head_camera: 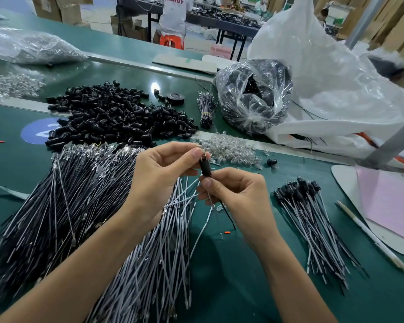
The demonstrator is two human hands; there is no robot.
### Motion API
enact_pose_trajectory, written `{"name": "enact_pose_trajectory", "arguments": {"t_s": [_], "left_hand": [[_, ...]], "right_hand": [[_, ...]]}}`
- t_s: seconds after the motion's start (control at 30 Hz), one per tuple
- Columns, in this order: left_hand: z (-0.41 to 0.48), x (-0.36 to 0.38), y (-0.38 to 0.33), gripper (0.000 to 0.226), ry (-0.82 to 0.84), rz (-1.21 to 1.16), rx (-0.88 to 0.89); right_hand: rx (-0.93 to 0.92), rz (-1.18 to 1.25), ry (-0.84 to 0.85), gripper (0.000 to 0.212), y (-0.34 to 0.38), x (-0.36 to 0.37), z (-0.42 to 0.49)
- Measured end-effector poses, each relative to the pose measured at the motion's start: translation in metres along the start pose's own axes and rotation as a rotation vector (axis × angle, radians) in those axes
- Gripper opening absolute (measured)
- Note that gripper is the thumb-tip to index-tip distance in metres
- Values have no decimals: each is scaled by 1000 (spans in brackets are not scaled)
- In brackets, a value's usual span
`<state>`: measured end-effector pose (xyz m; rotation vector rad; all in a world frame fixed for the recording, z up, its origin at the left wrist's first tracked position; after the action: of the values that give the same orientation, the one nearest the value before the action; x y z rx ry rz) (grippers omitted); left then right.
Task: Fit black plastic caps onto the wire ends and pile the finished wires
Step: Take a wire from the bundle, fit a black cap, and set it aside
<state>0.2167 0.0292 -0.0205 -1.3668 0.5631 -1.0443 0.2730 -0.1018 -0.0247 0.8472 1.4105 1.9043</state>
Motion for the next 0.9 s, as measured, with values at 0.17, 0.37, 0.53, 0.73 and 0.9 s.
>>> {"name": "enact_pose_trajectory", "arguments": {"t_s": [0.17, 0.37, 0.53, 0.73, 0.9], "left_hand": [[0, 2, -2, 16, 41, -23, 13], [-1, 6, -5, 12, 113, -68, 24], [-2, 7, -7, 13, 128, -58, 33], [-1, 2, -5, 23, 87, 9, 30], [0, 0, -3, 25, 46, 14, 4]], "right_hand": [[8, 11, -3, 7, 0, -1, -1], [32, 41, -4, 6, -2, -2, 0], [27, 59, 10, 7, -1, -1, 0], [22, 40, 4, 10, -1, -1, 0], [-28, -8, -24, 13, 3, -3, 0]]}}
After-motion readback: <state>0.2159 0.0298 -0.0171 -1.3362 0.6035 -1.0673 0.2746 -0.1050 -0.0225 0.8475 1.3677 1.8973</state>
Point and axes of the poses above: each hand's wrist, its own z-axis towards the middle knuckle, its own x-axis out of the palm, y = z × x, the point moved 8 cm from there along z, towards the middle knuckle, and after that the axes turned 9 degrees about z, right-handed, at the moved point
